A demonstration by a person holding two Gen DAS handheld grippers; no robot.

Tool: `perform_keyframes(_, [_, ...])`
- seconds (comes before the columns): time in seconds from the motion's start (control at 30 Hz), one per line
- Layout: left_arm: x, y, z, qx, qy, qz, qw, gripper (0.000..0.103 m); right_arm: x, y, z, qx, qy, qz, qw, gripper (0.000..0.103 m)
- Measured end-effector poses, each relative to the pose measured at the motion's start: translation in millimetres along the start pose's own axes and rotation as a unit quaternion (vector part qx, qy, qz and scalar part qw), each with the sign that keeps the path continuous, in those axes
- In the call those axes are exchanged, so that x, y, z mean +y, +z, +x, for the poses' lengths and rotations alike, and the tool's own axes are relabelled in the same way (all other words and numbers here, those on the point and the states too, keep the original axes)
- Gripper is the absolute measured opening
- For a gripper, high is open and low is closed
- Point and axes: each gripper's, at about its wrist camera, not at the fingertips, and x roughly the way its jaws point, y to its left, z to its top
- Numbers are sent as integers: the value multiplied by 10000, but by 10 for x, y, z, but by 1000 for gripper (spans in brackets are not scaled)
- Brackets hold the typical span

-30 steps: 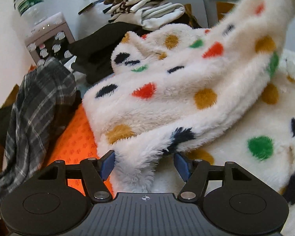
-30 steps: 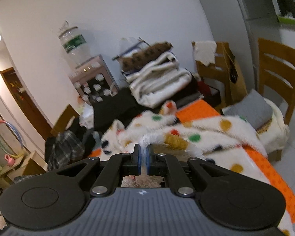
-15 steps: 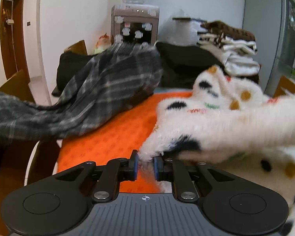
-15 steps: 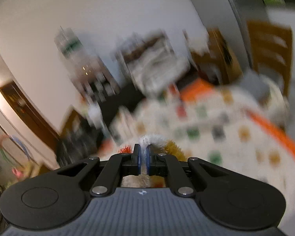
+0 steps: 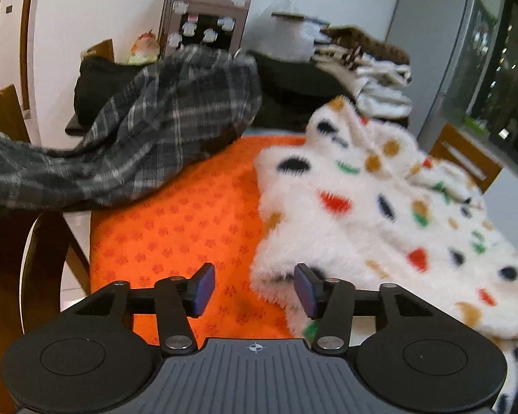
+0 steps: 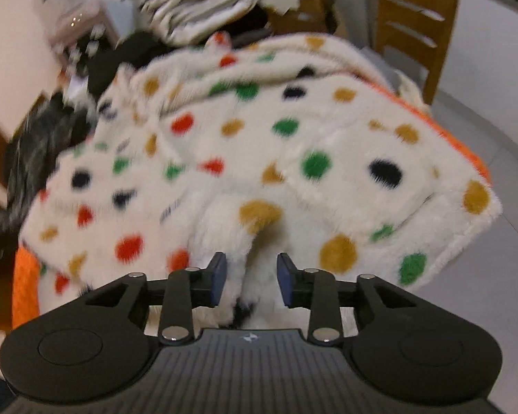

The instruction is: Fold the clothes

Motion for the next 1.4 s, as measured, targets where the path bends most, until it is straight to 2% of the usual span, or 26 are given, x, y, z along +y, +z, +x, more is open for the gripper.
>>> perform_keyframes(0.07, [19,107,-28,-47,-112,68,9999,65,-22,30,-17,-173,34,256,9995,48])
perform_keyframes(0.13, [4,270,47,-35,-228,272,9994,66,-96,82,4,-268,37,518,9983,52])
perform_keyframes(0.2, [-21,437,151,-46,-364,511,9980,67,-180,181,106,-351,34,797,9962,60])
perform_keyframes(0.3, [-71,670,364,-65,-480,987,9939,69,-273,245,305,-298,82,1118,9933,62])
perform_keyframes(0.4, [-124,902,674,-10,-631,1495,9867,72,-301,246,489,-132,176,1240,9920,63])
perform_keyframes(0.5, [-231,1074,1003,136,-885,2000,9757,72,-281,202,652,49,214,1223,9923,63])
perform_keyframes(0.53, [-273,1115,1110,231,-985,2154,9713,72,-264,176,697,94,249,1226,9921,62])
perform_keyframes(0.57, [-314,1155,1216,334,-1082,2305,9665,72,-247,157,724,100,276,1212,9922,56])
perform_keyframes(0.6, [-354,1194,1323,436,-1178,2454,9612,72,-231,138,750,105,303,1197,9923,46])
perform_keyframes(0.7, [-478,1315,1649,786,-1540,2734,9462,73,-180,117,765,75,325,1199,9922,25])
perform_keyframes(0.8, [-588,1379,1962,1125,-1817,2952,9312,73,-137,132,730,-56,233,1082,9938,20])
perform_keyframes(0.9, [-661,1375,2239,1720,-2212,2892,9153,72,-104,143,703,-101,137,1019,9947,18])
perform_keyframes(0.93, [-669,1355,2301,1966,-2367,2824,9086,70,-95,149,693,-109,103,986,9950,18])
perform_keyframes(0.97, [-674,1330,2355,2215,-2518,2748,9011,56,-87,155,684,-116,68,953,9954,17])
perform_keyframes(1.0, [-661,1304,2384,2389,-2653,2678,8949,32,-70,169,682,-113,21,921,9957,17])
perform_keyframes(1.03, [-631,1292,2375,2409,-2704,2632,8942,23,-63,181,678,-111,-14,889,9960,16])
perform_keyframes(1.07, [-575,1313,2333,2309,-2746,2525,8986,14,-46,204,666,-148,-79,829,9964,15])
perform_keyframes(1.1, [-512,1343,2283,2184,-2793,2397,9038,12,-29,228,654,-185,-145,769,9968,14])
perform_keyframes(1.23, [-176,1517,2000,1637,-2777,1712,9310,10,80,401,563,-461,-357,450,9973,12])
perform_keyframes(1.4, [259,1536,1709,1134,-2471,972,9574,10,309,892,532,-900,-173,-216,9956,12])
